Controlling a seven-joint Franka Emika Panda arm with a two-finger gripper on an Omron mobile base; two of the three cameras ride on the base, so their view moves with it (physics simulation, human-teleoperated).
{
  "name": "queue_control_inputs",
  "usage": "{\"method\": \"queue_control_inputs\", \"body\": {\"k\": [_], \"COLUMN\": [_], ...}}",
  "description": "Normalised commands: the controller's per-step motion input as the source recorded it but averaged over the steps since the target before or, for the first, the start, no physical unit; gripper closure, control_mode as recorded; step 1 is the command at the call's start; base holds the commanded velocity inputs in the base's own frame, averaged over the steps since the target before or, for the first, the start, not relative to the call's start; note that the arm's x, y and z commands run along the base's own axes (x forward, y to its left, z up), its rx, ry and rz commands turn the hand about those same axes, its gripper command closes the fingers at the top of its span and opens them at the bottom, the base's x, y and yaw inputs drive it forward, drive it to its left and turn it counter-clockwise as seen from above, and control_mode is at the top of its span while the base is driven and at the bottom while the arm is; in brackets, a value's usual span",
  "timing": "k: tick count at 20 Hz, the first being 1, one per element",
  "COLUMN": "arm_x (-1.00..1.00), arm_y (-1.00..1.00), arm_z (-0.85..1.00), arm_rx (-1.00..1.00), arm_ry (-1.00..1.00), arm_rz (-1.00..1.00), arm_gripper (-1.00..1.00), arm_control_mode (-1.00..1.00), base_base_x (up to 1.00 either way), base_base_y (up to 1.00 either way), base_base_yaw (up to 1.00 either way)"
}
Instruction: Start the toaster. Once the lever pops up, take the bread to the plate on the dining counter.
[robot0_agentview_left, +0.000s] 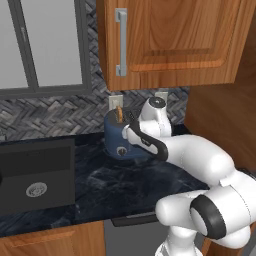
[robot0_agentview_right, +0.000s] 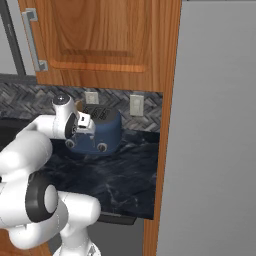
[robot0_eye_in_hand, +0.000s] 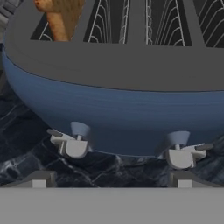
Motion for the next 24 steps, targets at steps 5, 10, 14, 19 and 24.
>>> {"method": "queue_control_inputs", "body": {"k": [5, 10, 14, 19, 24], "arm_x": [0.09, 0.12, 0.04, 0.02, 0.00], "arm_y": [0.00, 0.00, 0.00, 0.01, 0.03], "arm_z": [-0.04, -0.13, -0.11, -0.09, -0.02], "arm_rx": [0.00, 0.00, 0.00, 0.00, 0.00], "arm_ry": [0.00, 0.00, 0.00, 0.00, 0.00], "arm_rz": [0.00, 0.00, 0.00, 0.00, 0.00], "arm_gripper": [-1.00, -1.00, -1.00, -1.00, -1.00], "arm_control_mode": [-1.00, -1.00, -1.00, -1.00, -1.00], "base_base_x": [0.00, 0.00, 0.00, 0.00, 0.00], "base_base_y": [0.00, 0.00, 0.00, 0.00, 0.00], "base_base_yaw": [0.00, 0.00, 0.00, 0.00, 0.00]}}
